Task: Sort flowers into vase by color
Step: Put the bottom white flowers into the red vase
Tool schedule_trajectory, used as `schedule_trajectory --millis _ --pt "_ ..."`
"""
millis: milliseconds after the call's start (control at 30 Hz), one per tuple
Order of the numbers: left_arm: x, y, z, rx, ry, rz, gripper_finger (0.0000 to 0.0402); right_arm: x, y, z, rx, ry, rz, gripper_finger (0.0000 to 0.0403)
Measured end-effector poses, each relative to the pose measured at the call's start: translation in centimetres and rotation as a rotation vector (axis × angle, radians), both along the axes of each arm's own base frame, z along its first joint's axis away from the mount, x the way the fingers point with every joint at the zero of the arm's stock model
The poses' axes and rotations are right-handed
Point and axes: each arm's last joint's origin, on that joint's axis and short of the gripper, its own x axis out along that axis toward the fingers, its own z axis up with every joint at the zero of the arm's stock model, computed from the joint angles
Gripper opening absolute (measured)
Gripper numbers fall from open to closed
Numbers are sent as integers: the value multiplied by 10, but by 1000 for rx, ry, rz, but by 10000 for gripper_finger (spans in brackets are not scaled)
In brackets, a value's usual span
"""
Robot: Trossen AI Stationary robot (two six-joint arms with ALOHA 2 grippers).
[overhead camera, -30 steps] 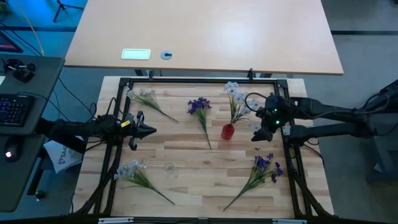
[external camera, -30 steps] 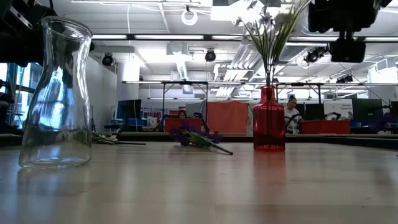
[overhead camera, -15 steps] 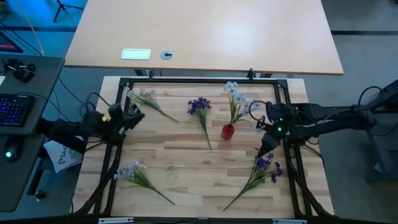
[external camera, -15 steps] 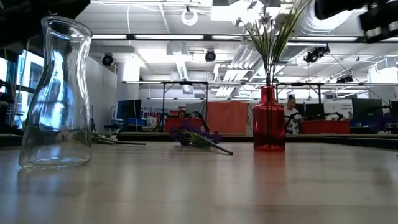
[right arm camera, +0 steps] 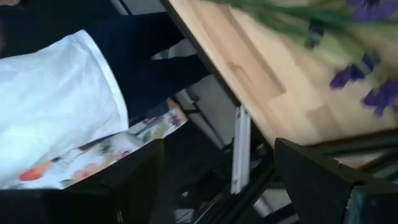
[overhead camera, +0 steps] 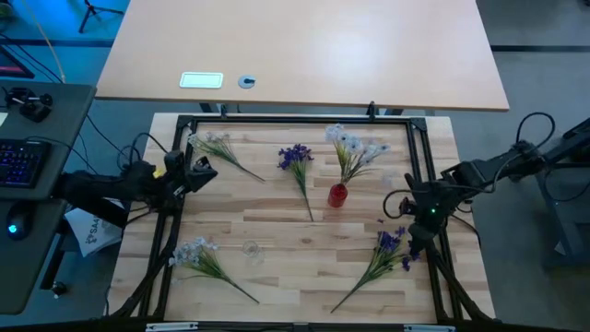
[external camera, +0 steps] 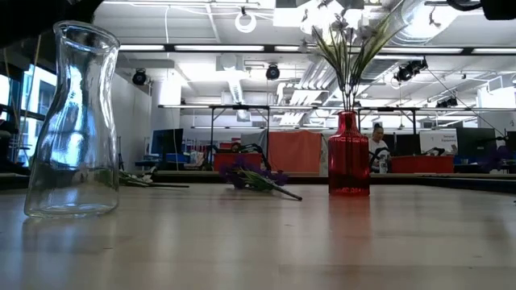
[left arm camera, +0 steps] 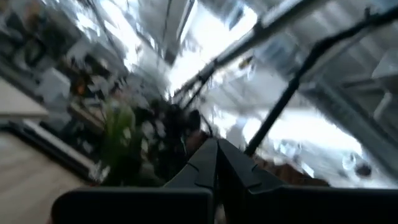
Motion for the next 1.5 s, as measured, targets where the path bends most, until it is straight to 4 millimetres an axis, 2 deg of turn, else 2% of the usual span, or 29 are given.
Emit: schedule_trajectory --millis 133,300,433,600,700,800,867,933,1000,1133,1333,1500 --pt "29 -11 33 124 179 -74 0 -1 0 -1 -68 -67 38 300" --pt "69 -37 60 229 556 -333 0 -4 -2 -5 -154 -109 105 300" --pt "83 -71 78 134 852 -474 0 -5 -4 -7 -247 -191 162 300" --pt "93 -129 95 179 911 -542 0 -3 -6 -7 -351 -311 233 300" --pt "101 -164 83 233 985 -582 0 1 -5 -5 -372 -381 233 300" --pt "105 -192 57 264 1103 -648 0 6 -2 0 -337 -438 201 300" --pt "105 -203 38 273 1232 -687 1 9 -1 3 -307 -450 161 300" --pt "101 -206 20 292 1386 -690 4 12 0 6 -271 -466 116 300" --pt "98 -208 10 338 1464 -697 12 15 2 10 -242 -489 78 300" --pt "92 -209 10 454 1447 -708 37 24 6 16 -229 -544 -20 300" --pt "79 -206 9 613 1459 -592 90 47 17 20 -199 -607 -132 300" --pt "66 -206 -10 700 1489 -597 149 68 28 13 -189 -597 -151 300"
